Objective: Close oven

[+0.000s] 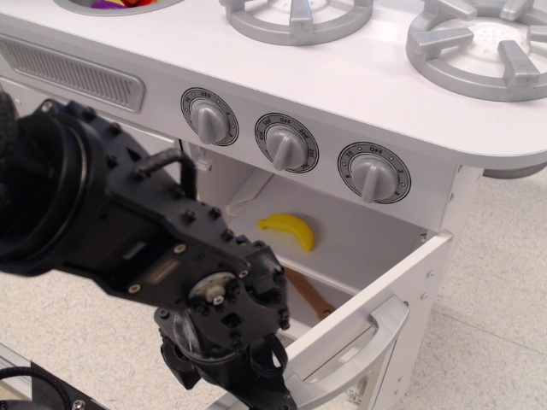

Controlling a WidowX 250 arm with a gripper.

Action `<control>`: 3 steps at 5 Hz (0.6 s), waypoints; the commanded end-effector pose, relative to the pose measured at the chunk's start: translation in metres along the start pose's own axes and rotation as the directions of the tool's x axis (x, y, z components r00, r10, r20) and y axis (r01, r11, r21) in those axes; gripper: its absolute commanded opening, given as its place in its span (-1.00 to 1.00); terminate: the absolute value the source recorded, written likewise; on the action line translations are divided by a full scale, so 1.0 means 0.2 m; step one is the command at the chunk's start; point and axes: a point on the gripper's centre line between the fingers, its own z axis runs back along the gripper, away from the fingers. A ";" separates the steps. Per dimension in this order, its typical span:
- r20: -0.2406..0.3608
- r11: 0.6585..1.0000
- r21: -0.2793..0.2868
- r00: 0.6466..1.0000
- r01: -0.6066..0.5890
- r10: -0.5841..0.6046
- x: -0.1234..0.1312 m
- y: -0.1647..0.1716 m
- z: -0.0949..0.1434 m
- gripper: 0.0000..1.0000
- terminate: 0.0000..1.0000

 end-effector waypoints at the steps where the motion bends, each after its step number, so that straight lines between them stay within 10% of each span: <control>1: 0.062 0.980 0.130 0.988 -0.151 0.144 0.16 0.15 0.07 1.00 -1.00; 3: 0.108 0.953 0.173 0.967 -0.249 0.233 0.27 0.27 0.17 1.00 -1.00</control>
